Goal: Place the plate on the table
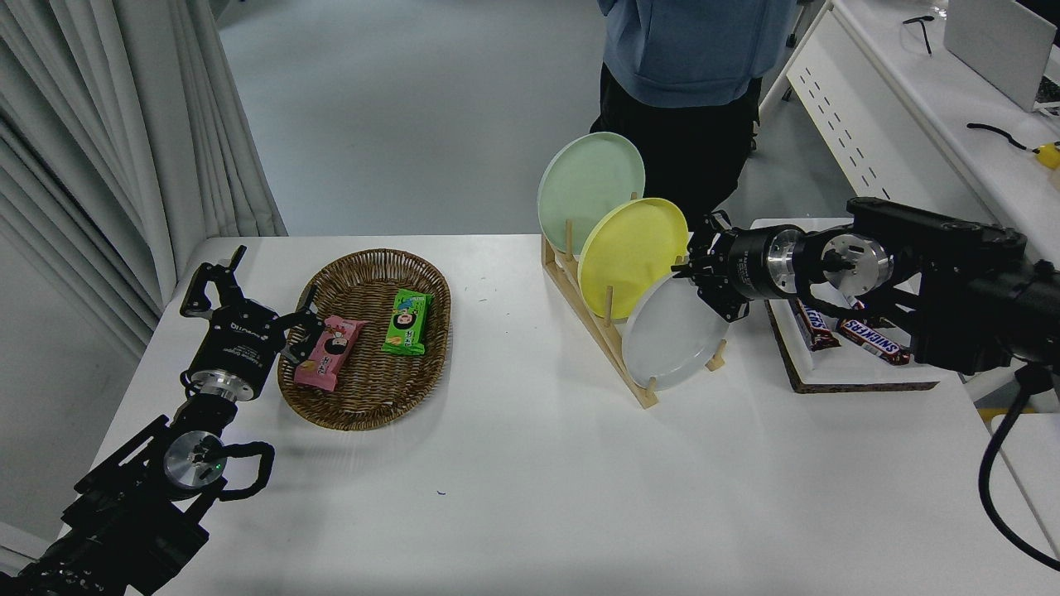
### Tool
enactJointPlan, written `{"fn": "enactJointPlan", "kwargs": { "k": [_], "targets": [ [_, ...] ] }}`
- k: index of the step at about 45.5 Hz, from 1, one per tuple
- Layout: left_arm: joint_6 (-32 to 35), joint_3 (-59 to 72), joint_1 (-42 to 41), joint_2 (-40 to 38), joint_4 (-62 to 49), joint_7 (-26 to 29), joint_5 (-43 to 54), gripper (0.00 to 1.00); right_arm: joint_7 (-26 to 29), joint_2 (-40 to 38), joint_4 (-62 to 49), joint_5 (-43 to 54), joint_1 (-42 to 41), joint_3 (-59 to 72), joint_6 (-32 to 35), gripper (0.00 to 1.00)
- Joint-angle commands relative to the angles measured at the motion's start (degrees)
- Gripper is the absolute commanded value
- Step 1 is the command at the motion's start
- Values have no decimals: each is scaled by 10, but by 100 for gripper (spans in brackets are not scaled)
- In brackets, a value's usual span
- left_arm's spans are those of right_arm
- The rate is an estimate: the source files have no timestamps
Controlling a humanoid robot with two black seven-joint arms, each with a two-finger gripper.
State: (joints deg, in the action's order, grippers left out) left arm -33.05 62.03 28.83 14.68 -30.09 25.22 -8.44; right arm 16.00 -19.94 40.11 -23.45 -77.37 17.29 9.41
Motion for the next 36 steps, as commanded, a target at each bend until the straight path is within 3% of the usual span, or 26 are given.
{"fn": "enactJointPlan", "kwargs": {
  "k": [1, 36],
  "targets": [
    [0, 0, 0, 0, -1, 0, 0, 100, 10, -21, 2, 0, -21, -6, 9, 0],
    [0, 0, 0, 0, -1, 0, 0, 100, 96, -69, 56, -32, -137, -70, 10, 0]
  ]
}}
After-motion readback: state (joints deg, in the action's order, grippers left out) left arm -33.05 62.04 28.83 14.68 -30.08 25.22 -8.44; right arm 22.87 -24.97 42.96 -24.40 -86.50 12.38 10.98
